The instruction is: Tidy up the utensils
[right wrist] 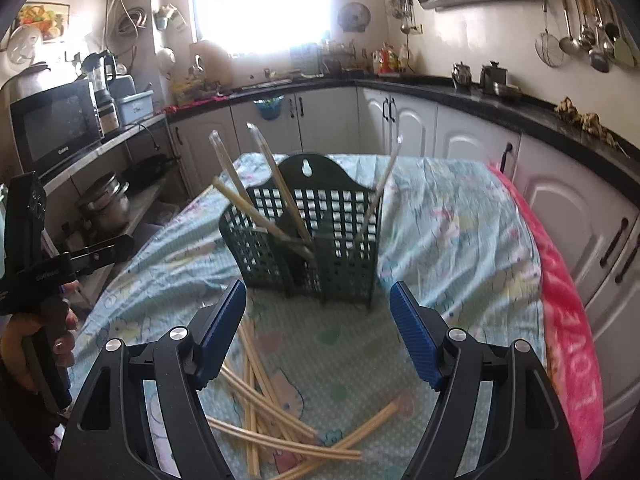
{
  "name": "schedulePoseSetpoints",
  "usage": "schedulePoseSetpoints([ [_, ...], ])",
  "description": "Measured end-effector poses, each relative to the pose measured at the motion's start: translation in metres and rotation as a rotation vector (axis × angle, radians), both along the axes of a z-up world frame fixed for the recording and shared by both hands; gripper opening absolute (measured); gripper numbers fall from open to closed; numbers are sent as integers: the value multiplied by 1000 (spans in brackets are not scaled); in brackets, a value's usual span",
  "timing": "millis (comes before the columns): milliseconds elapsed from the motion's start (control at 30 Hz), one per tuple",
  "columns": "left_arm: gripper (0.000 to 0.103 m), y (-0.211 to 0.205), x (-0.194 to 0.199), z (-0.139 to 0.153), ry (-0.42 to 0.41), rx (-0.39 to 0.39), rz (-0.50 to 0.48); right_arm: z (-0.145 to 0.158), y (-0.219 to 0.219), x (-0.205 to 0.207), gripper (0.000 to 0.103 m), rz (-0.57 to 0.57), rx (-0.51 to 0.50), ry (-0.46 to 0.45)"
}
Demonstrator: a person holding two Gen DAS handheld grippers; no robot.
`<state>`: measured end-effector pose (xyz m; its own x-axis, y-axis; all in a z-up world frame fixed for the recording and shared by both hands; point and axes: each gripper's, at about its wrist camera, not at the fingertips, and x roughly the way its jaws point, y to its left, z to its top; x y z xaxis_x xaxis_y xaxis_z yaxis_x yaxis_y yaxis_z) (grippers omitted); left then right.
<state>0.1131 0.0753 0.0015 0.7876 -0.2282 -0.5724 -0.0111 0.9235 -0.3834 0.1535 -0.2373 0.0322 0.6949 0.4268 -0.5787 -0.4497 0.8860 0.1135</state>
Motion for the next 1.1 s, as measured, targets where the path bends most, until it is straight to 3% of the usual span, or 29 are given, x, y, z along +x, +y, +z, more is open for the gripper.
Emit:
schedulePoseSetpoints([
  [233, 92, -3, -7, -19, 48, -17, -12, -22, -8, -8, 72, -19, -21, 54],
  [600, 92, -12, -11, -57, 173, -110, -42, -57, -21, -7, 72, -58, -43, 162],
  [800, 78, -19, -8, -77, 237, -191, -76, -74, -30, 2, 66, -81, -43, 236],
  [1100, 62, -18, 10, -98, 309, -250, -69, -97, -40, 14, 54, -106, -18, 361],
])
